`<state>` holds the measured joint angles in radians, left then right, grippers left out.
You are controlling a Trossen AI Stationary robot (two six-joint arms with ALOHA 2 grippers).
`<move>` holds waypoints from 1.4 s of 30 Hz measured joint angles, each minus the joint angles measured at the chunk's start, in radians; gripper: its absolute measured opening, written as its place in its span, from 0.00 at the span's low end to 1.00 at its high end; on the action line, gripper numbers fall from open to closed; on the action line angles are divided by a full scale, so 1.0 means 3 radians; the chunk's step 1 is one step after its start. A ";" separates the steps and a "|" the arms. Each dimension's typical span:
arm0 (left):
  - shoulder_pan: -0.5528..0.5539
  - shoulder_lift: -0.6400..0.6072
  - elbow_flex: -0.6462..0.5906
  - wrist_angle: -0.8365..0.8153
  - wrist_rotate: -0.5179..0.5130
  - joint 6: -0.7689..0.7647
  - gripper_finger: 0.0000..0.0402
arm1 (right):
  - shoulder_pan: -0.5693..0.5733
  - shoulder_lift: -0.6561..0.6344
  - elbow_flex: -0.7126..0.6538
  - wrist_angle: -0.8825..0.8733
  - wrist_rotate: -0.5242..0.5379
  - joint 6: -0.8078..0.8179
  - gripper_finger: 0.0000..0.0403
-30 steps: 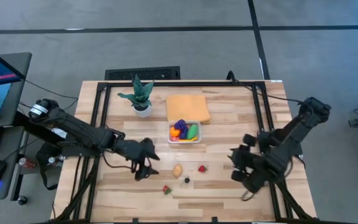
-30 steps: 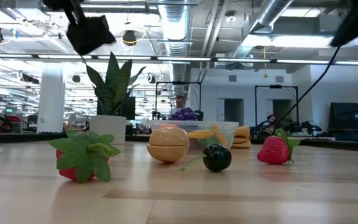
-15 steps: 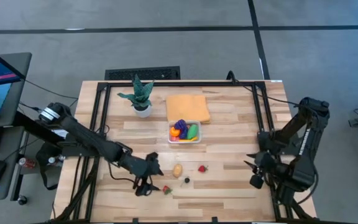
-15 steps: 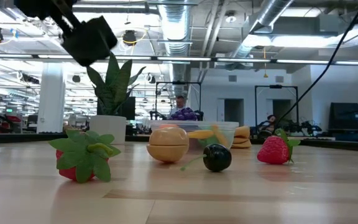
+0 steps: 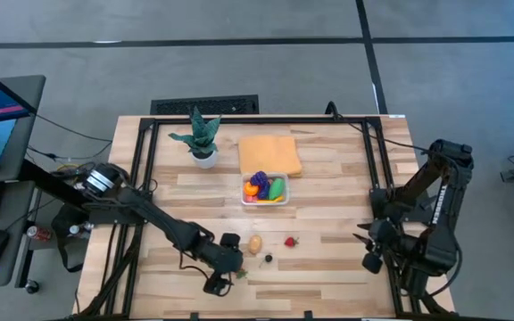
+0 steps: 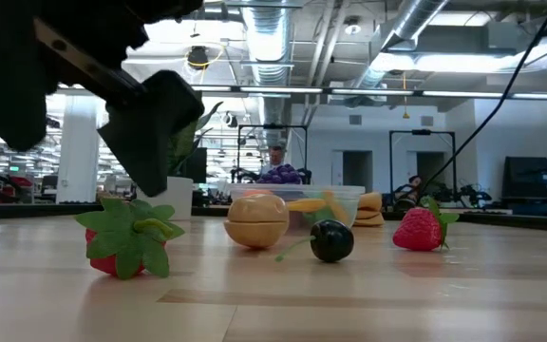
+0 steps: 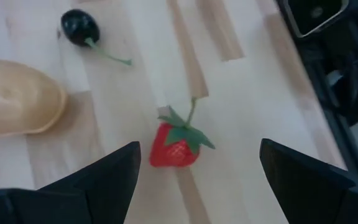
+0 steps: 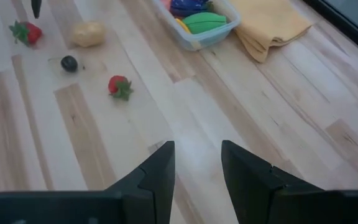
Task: Pick and placing Produce into tupperware
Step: Put the left red strawberry into the transparent bin
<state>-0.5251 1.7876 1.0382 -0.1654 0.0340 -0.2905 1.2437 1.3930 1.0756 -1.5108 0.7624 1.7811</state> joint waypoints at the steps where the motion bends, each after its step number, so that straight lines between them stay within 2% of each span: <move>1: -0.0001 0.0006 0.0001 -0.0013 -0.0034 0.0000 0.80 | -0.0001 0.0001 0.0000 -0.0001 0.0000 0.0001 0.31; 9: -0.0001 0.0004 0.0004 -0.0002 -0.0333 -0.0009 0.80 | -0.0001 0.0001 0.0000 0.0003 0.0001 0.0001 0.31; 19: -0.0037 0.0196 0.0012 0.0081 -0.0245 -0.0010 0.80 | -0.0015 0.0003 0.0000 0.0020 0.0003 0.0006 0.31; 26: -0.0032 0.0217 0.0011 0.0049 -0.0454 -0.0036 0.80 | -0.0030 0.0003 0.0000 0.0011 0.0005 0.0003 0.31; 33: -0.0035 0.0270 0.0011 0.0110 -0.0445 0.0157 0.80 | -0.0057 0.0003 -0.0001 0.0000 0.0018 -0.0002 0.31; 37: -0.0034 0.0380 0.0034 0.0159 -0.0315 0.0269 0.80 | -0.0054 0.0003 -0.0001 0.0000 0.0018 0.0000 0.31; 42: -0.0019 0.0378 0.0041 0.0154 -0.0423 0.0252 0.80 | -0.0055 0.0003 -0.0001 0.0001 0.0019 0.0000 0.31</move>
<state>-0.5307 1.9011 1.0504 -0.1193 -0.0929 -0.2147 1.2270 1.3937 1.0752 -1.5105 0.7681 1.7809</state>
